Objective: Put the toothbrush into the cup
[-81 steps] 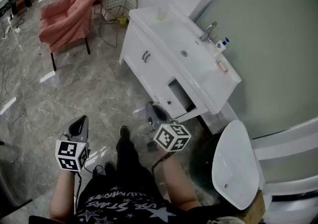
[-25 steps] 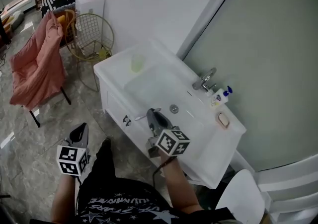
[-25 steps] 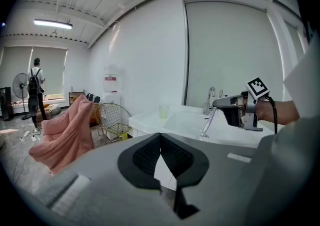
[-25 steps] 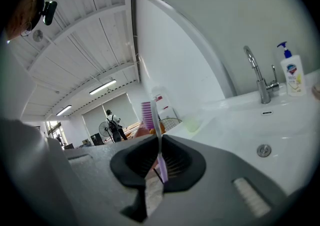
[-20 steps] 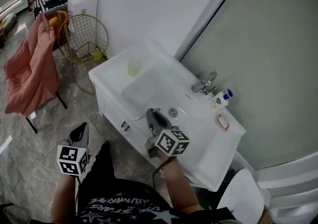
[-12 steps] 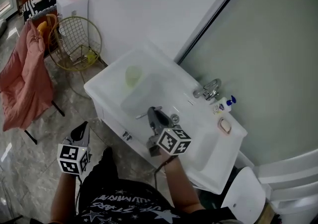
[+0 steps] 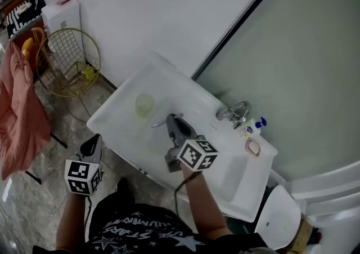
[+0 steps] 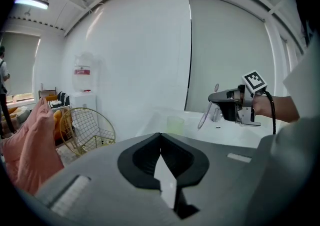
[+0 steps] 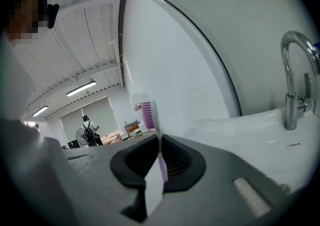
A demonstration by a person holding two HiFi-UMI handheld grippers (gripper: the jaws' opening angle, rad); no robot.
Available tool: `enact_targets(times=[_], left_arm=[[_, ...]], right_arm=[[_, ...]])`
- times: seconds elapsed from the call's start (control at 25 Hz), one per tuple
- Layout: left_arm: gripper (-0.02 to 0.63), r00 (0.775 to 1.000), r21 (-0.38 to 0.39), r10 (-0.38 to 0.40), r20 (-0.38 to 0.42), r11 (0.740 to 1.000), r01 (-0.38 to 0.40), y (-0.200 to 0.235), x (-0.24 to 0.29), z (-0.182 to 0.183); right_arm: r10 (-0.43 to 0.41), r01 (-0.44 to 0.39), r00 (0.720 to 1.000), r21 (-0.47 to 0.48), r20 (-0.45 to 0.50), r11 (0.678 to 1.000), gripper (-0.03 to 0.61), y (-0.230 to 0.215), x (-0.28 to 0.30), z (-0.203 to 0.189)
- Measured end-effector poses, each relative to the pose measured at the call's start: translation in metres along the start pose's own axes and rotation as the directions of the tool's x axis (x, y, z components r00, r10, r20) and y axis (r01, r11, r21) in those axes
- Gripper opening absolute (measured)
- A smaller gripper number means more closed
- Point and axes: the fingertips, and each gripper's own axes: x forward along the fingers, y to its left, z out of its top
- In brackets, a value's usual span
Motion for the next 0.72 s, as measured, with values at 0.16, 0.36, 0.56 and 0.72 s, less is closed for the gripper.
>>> enact_targets(times=[0.16,0.36,0.56,0.72], left_arm=[[0.009,1.000,0.012,-0.023,0.009,1.000,0.023,0.012,0.030,0.017],[0.009,0.999,0.005,-0.052,-0.007,0.999,0.052,0.017,0.053,0.019],[0.009,0.997,-0.006,-0.069,-0.040,0.998,0.069,0.028,0.064,0.008],[0.009,0.996,-0.011,-0.068,-0.054,0.998,0.067,0.036,0.069,0.003]], right_arm=[[-0.006,0.006,1.000,0.000,0.012,1.000,0.026,-0.007,0.028,0.016],[-0.009,0.009,1.000,0.012,0.021,1.000,0.026,-0.014,0.056,0.025],[-0.026,0.026,1.000,0.033,0.002,0.999,0.026,-0.018,0.083,0.013],[-0.044,0.045,0.999,0.034,-0.031,0.998,0.026,-0.022,0.098,-0.002]])
